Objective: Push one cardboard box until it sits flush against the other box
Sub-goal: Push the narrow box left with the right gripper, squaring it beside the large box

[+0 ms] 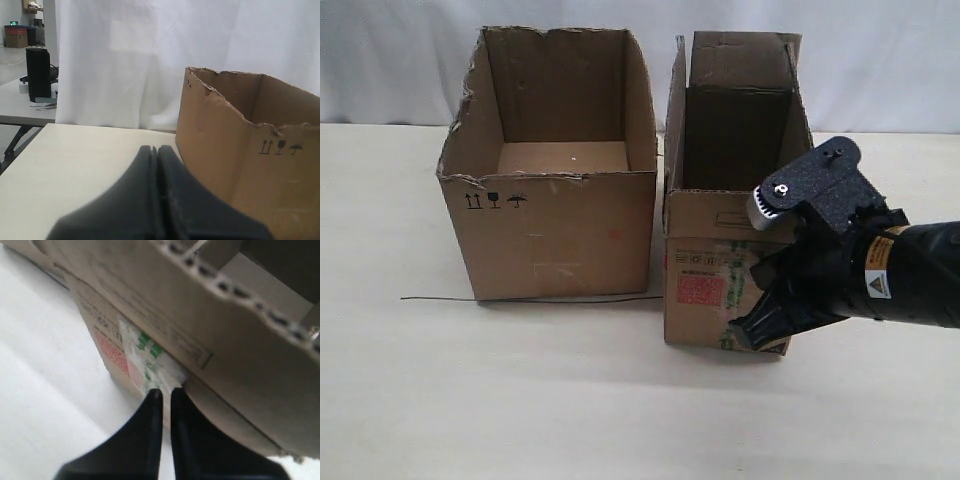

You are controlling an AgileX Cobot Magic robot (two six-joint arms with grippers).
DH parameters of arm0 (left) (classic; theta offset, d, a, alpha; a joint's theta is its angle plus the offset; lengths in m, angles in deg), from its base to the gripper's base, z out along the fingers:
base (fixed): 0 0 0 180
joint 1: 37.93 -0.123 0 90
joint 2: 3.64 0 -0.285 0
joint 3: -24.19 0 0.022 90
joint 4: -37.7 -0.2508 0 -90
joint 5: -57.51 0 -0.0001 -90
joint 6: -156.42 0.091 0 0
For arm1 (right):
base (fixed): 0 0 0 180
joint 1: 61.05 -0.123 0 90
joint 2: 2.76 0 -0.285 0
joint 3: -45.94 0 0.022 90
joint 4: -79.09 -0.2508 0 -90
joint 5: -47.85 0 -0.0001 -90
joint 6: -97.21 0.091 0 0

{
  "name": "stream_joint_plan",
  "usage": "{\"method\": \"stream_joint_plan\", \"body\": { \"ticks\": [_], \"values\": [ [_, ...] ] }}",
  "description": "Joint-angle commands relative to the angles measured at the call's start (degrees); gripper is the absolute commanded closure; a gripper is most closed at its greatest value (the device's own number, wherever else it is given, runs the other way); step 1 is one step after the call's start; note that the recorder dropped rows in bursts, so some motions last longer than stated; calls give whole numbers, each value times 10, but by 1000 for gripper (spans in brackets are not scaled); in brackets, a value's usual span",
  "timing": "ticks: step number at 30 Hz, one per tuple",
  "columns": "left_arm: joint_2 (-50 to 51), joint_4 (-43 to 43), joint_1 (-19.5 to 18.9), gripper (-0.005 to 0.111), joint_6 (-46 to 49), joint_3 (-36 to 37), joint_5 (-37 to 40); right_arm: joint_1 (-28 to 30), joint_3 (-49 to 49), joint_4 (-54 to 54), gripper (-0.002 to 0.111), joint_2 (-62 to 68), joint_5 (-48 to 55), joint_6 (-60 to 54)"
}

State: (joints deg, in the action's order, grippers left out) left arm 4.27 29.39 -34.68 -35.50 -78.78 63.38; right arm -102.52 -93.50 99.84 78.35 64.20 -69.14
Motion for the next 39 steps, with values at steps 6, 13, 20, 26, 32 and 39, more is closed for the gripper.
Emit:
{"method": "stream_joint_plan", "body": {
  "ticks": [6,13,20,26,32,39],
  "values": [
    [-1,0,1,107,-4,2,-2,60,-7,12,103,25,-73,6],
    [-1,0,1,107,-4,2,-2,88,-7,12,103,53,-140,6],
    [-1,0,1,107,-4,2,-2,88,-12,12,103,110,-186,5],
    [-1,0,1,107,-4,2,-2,88,-71,12,103,137,-177,-17],
    [-1,0,1,107,-4,2,-5,88,-87,12,103,138,-173,-41],
    [-1,0,1,107,-4,2,-5,108,-87,12,103,138,-131,-41]
  ]
}}
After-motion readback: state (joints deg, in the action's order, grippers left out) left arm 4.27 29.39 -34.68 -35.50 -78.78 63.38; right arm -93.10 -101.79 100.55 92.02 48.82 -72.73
